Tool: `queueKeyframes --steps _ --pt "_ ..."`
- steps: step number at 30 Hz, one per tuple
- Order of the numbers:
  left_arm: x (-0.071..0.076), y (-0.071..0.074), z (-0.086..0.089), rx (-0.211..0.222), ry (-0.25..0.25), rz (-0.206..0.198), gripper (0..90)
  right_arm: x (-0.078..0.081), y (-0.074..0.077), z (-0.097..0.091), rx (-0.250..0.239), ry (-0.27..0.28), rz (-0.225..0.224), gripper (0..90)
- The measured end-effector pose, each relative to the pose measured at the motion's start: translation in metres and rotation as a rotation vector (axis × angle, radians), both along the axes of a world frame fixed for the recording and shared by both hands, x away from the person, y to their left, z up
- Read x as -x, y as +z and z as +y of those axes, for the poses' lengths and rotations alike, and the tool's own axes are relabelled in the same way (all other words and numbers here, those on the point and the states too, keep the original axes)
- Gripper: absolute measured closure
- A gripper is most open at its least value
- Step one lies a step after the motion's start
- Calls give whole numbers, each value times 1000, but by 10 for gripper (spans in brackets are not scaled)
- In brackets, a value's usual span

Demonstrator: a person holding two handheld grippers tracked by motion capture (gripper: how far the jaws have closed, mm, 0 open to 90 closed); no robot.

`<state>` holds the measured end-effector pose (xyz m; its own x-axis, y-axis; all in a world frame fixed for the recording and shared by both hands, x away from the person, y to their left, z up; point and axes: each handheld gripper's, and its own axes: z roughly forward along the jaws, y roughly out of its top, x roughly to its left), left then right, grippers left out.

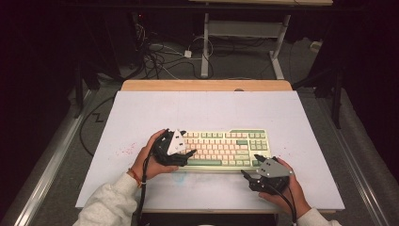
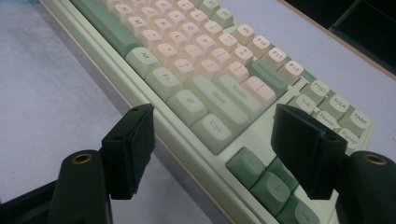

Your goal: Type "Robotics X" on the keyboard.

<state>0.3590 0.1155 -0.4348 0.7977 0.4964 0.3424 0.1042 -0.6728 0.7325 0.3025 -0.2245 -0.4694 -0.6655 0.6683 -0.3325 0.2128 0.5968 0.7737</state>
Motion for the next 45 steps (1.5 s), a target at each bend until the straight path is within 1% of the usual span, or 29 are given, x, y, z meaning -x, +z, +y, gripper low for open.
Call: queueKeyframes --steps 4,5,7,12,16,18,19,21,24,25,27,28,29,33,35,37,40,42,43,45 --pt "6 -3 8 2 6 -10 233 2 1 0 -4 20 5 436" --pt "7 -4 11 0 10 -13 228 3 1 0 -7 29 6 495" --pt "9 -5 15 3 15 -15 218 4 2 0 -20 49 14 576" --pt "15 -9 26 -10 34 -23 202 5 4 1 -35 70 34 778" --pt "19 -12 34 -5 51 -29 202 4 4 2 -34 85 52 869" --pt "22 -14 38 -6 70 -42 213 4 3 3 -32 99 62 893" --pt "23 -15 41 2 78 -38 214 4 3 4 -27 100 64 898" --pt "25 -17 46 12 89 -31 214 3 3 5 -36 107 76 900" --pt "29 -21 52 3 99 -26 209 1 4 8 -37 111 79 900" --pt "30 -23 54 8 100 -15 207 0 4 8 -39 114 78 900" --pt "33 -25 57 8 109 -13 205 -2 5 10 -37 114 80 900" --pt "35 -26 58 11 110 -5 205 -3 5 11 -40 117 83 900" --pt "36 -27 60 13 113 -5 205 -4 5 12 -47 116 85 900" --pt "41 -30 63 19 126 4 205 -8 8 17 -43 122 82 900" --pt "42 -31 65 17 124 11 205 -11 10 18 -43 124 76 900" --pt "44 -32 65 16 128 12 205 -13 11 20 -52 121 79 900" --pt "46 -34 67 13 130 27 205 -17 14 22 -59 125 83 900" --pt "47 -35 67 4 130 34 205 -20 15 24 -56 133 89 900" --pt "48 -36 67 7 128 42 205 -22 16 26 -52 131 86 900" --pt "49 -36 67 8 129 43 205 -26 18 30 -52 132 83 900"
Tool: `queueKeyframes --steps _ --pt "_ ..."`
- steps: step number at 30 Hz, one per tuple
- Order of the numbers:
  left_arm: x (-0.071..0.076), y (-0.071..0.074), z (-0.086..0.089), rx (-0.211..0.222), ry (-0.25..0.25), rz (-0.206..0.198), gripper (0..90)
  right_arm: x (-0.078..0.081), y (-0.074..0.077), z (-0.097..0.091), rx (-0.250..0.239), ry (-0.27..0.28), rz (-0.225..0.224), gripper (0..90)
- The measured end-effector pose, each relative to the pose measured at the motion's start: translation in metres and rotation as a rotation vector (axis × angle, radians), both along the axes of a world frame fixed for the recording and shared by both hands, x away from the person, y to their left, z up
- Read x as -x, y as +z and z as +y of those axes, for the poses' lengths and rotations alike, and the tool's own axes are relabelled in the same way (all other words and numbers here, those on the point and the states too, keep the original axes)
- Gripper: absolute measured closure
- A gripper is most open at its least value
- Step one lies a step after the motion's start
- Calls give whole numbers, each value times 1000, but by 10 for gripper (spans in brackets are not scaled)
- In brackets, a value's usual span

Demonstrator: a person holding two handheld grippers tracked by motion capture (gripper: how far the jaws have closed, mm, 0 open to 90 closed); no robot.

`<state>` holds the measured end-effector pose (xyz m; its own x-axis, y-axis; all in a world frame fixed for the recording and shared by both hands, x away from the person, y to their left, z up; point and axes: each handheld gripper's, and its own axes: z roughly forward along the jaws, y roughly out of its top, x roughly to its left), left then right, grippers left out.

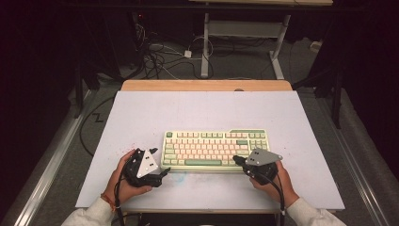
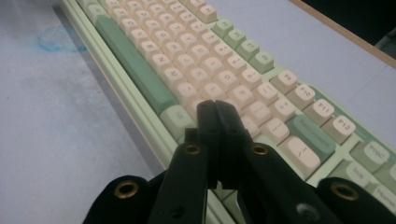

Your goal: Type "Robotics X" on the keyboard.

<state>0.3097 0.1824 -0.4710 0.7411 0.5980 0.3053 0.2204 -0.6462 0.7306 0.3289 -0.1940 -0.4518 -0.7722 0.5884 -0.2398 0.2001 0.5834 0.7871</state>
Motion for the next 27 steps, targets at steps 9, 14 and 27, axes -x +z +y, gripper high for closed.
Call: queueKeyframes --steps 9,14,27 --pt "0 0 0 -1 -4 7 205 -22 4 27 11 19 5 900" --pt "0 -1 1 -6 -4 9 205 -35 2 42 26 24 19 900" --pt "-2 -4 0 -39 -6 19 199 -62 -10 67 89 3 48 900"
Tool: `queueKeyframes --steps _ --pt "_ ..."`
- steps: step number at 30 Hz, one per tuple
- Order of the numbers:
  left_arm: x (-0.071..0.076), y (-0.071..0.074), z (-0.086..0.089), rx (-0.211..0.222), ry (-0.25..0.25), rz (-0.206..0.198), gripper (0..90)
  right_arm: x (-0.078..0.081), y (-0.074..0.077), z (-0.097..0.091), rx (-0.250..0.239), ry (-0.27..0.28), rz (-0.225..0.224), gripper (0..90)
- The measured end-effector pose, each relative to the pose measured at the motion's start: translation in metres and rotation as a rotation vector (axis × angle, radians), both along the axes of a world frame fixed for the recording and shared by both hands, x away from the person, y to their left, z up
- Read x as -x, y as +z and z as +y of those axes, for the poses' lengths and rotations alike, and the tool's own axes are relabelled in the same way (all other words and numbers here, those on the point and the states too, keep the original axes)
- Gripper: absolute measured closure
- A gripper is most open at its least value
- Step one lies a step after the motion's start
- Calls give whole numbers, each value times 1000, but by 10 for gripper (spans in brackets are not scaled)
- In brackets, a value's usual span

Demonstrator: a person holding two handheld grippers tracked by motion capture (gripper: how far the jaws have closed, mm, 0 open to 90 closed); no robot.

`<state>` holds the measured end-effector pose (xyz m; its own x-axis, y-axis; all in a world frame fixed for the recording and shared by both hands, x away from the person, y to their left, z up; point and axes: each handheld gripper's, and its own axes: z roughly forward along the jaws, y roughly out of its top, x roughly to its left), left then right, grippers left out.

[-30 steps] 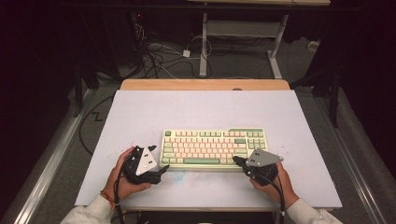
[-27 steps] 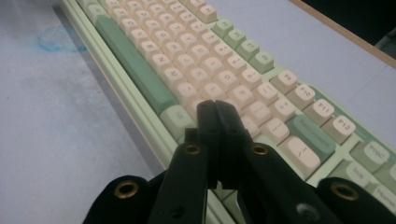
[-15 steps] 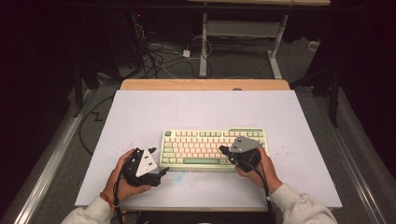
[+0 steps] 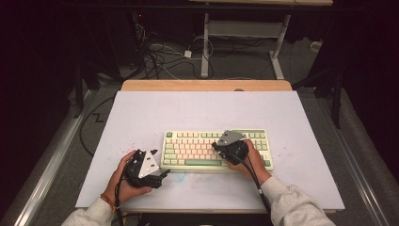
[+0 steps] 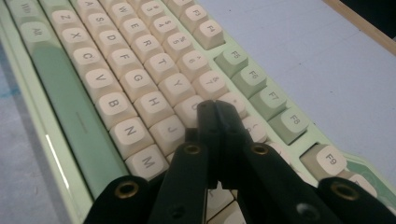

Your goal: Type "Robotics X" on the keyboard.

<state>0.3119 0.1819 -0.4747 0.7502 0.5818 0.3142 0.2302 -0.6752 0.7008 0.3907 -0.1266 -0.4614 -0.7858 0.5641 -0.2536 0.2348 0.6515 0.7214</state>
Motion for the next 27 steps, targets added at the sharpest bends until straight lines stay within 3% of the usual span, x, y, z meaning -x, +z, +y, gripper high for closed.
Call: queueKeyframes --steps 16,27 --pt "0 -1 -1 -2 -6 9 199 -6 2 4 28 -9 33 900" --pt "0 -1 -1 0 -4 14 204 1 10 0 -31 -3 3 900"
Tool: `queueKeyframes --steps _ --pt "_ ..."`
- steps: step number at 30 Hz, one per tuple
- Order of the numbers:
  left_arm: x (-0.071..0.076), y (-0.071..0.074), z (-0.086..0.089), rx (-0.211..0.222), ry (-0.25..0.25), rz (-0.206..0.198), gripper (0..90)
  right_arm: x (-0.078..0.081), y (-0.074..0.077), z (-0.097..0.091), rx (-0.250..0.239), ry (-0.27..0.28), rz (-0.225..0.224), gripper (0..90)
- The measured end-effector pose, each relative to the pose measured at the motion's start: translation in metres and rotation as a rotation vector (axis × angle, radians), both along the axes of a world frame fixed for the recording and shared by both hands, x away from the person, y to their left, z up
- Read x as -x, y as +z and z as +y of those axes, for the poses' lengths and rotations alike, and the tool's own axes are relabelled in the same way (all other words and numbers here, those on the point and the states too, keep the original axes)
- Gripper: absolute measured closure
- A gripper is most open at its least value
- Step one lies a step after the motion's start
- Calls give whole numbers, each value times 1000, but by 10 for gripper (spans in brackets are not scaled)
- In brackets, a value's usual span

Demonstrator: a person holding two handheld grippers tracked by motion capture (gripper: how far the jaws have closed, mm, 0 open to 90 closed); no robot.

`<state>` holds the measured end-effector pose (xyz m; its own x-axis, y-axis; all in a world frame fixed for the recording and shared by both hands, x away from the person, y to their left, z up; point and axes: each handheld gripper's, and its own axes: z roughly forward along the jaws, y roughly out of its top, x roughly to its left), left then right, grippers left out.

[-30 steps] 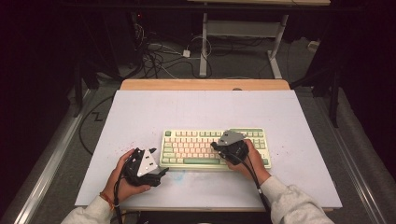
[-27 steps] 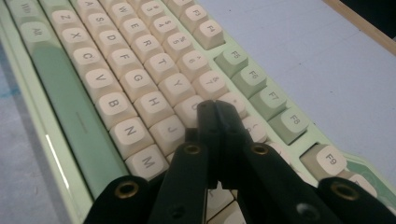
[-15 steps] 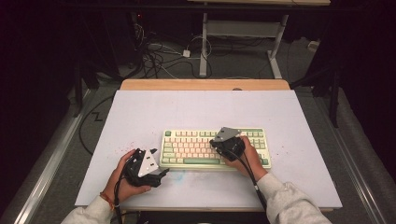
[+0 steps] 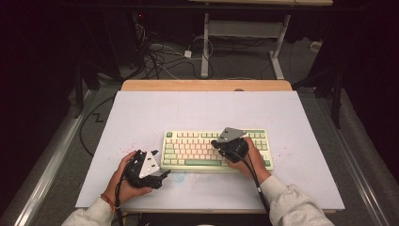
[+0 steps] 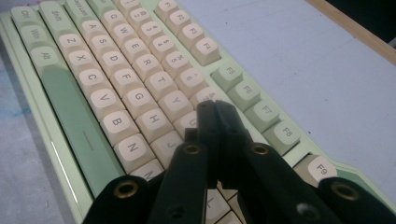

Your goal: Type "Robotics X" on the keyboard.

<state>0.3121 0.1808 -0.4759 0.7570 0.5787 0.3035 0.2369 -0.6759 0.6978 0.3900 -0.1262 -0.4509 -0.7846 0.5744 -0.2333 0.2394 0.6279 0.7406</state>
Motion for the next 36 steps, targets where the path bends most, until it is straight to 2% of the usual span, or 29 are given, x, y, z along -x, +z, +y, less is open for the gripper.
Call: queueKeyframes --steps 12,17,21,27,31,36 --pt "-1 -1 0 -11 3 13 210 7 7 -8 -46 1 -35 776" --pt "-2 -1 1 -6 5 14 211 10 9 -12 -64 0 -48 664" --pt "-2 -1 1 4 15 21 219 13 11 -15 -86 -13 -56 520" --pt "-3 -1 2 4 20 32 230 17 14 -22 -112 -37 -97 346" --pt "-3 0 2 12 23 35 231 22 15 -28 -123 -57 -109 278" --pt "-1 3 4 24 11 13 260 29 18 -38 -140 -76 -133 229"
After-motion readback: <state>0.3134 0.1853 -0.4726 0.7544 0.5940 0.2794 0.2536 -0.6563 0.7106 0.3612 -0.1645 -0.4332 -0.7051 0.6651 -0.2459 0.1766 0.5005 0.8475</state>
